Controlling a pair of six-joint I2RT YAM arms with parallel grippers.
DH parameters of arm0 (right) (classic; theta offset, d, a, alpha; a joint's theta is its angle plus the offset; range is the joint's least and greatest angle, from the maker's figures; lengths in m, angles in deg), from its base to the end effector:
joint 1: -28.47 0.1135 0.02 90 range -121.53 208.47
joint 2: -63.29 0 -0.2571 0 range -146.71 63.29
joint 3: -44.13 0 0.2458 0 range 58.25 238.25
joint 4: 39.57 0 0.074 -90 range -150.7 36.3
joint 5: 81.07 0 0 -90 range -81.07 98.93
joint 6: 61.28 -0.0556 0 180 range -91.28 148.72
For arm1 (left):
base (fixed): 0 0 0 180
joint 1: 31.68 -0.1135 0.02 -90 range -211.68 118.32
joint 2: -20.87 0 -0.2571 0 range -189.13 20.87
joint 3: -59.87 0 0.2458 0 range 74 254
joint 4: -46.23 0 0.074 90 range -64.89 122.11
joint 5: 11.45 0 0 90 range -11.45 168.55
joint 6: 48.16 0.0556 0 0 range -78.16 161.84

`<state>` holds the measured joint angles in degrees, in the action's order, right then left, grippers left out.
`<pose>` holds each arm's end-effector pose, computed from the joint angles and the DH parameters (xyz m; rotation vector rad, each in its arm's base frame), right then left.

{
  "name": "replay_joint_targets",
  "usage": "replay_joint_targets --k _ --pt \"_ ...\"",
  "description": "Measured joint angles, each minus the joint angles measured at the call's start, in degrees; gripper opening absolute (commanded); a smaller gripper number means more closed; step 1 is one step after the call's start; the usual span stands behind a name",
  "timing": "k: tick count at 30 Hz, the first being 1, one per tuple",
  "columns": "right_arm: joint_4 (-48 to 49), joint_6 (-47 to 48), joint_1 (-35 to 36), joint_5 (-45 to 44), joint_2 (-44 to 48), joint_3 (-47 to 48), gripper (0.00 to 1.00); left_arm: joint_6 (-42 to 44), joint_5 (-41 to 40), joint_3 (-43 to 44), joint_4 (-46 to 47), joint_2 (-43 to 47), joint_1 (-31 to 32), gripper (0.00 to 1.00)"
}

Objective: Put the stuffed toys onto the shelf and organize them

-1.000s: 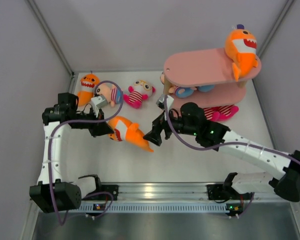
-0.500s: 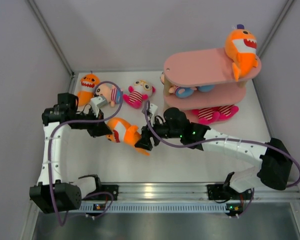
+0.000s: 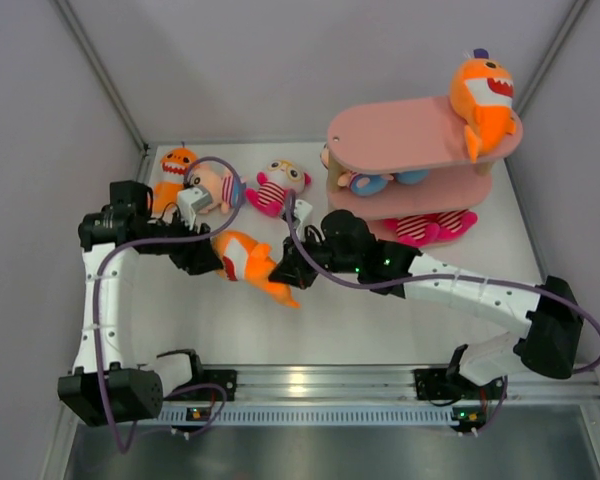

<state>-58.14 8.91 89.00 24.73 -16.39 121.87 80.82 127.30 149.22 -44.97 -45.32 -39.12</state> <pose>0.1536 0.3026 0.3134 -0.9200 1.8982 1.1620 0.1874 -0.0177 0.3428 0.8379 2.2066 -0.7993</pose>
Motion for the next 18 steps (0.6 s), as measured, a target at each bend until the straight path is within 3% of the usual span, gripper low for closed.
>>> replay_joint_targets --k 3,5,10,18 --pt "-7.78 -0.37 -0.04 -2.45 0.11 7.89 0.0 -2.29 -4.22 3.21 -0.02 -0.81 -0.07 0.83" --pt "-11.85 -0.98 -1.05 -2.91 0.31 14.34 0.0 -3.67 -7.3 6.67 -0.13 -1.9 0.02 0.98" --pt "-13.55 -5.99 -12.04 -0.11 5.2 25.05 0.0 -6.62 -16.26 15.76 -0.11 -2.91 0.07 0.98" --pt "-10.36 -18.25 -34.84 5.51 14.03 25.24 0.0 -7.3 -21.88 18.08 -0.13 0.31 0.04 0.98"
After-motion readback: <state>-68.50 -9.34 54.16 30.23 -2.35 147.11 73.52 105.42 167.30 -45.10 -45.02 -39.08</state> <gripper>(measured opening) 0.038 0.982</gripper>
